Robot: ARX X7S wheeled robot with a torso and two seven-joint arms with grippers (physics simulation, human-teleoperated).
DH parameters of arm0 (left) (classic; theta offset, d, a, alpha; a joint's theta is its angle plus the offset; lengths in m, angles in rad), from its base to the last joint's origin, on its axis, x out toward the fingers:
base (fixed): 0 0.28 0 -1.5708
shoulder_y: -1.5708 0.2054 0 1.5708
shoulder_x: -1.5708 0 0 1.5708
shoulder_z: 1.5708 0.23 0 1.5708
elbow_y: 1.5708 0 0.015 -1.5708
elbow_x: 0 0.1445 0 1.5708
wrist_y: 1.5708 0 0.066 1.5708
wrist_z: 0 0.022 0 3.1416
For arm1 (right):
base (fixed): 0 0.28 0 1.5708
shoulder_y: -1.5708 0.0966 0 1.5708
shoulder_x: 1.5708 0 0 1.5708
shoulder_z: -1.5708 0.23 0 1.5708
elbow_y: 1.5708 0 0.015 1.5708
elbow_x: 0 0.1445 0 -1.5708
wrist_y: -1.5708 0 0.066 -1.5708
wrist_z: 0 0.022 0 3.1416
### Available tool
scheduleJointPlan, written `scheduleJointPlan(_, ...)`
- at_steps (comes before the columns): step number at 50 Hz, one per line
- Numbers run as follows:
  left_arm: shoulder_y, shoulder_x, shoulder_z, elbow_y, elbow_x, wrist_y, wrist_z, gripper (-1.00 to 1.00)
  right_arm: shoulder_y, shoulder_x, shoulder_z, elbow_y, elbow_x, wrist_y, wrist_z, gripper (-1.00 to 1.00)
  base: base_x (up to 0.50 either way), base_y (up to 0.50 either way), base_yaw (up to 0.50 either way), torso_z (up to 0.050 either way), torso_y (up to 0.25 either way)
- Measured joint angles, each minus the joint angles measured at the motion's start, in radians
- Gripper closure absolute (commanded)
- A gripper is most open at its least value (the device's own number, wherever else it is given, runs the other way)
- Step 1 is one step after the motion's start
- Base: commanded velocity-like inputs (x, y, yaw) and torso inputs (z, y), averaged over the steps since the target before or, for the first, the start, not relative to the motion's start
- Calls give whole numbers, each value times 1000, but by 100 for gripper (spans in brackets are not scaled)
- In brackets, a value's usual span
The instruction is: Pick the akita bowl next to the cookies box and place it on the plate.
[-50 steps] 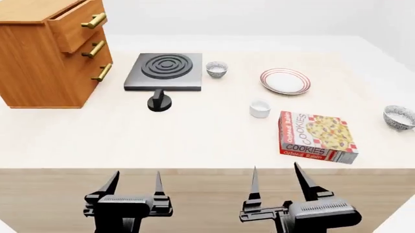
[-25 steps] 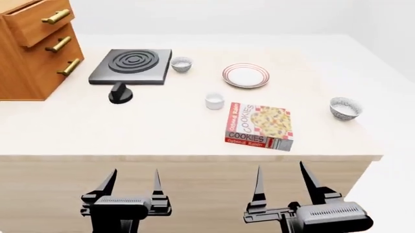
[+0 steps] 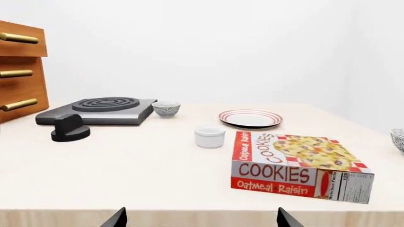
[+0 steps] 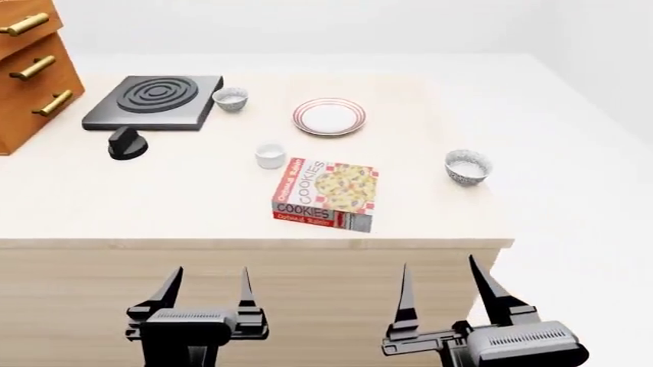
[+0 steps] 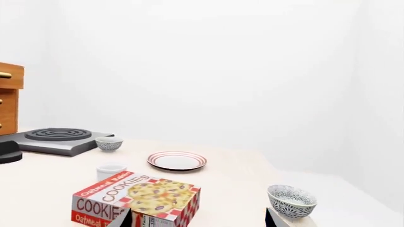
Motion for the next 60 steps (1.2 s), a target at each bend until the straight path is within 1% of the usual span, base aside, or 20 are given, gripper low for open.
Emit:
scheduleJointPlan(8, -3, -6, 8, -3, -8, 1, -8, -100, 1, 8, -6, 1, 13, 3, 1, -100, 0, -453, 0, 0, 0)
scheduleJointPlan(16, -12, -7, 8, 6, -13, -23, -32, -100, 4, 13, -6, -5, 18, 18, 15, -100, 0, 0, 0, 0, 0)
scheduleJointPlan(22, -17, -20, -10, 91, -40, -76, -54, -100, -3, 26, -3, -81, -17, 43, 35, -100, 120, 0, 0, 0, 0)
scheduleJointPlan(30, -16, -44, -42, 258, -78, -135, -83, -100, -8, 54, 2, -245, -64, 109, 44, -100, 490, 0, 0, 0, 0)
scheduleJointPlan(38, -17, -59, -60, 353, -98, -152, -99, -100, -6, 71, 23, -356, -80, 144, 56, -100, 500, 0, 0, 0, 0)
scheduleJointPlan(46, -15, -72, -63, 390, -110, -151, -103, -100, -9, 84, 42, -422, -87, 156, 69, -100, 500, 0, 0, 0, 0)
scheduleJointPlan(60, -11, -87, -65, 403, -123, -147, -107, -100, -29, 98, 57, -471, -84, 158, 84, -100, 500, 0, 0, 0, 0)
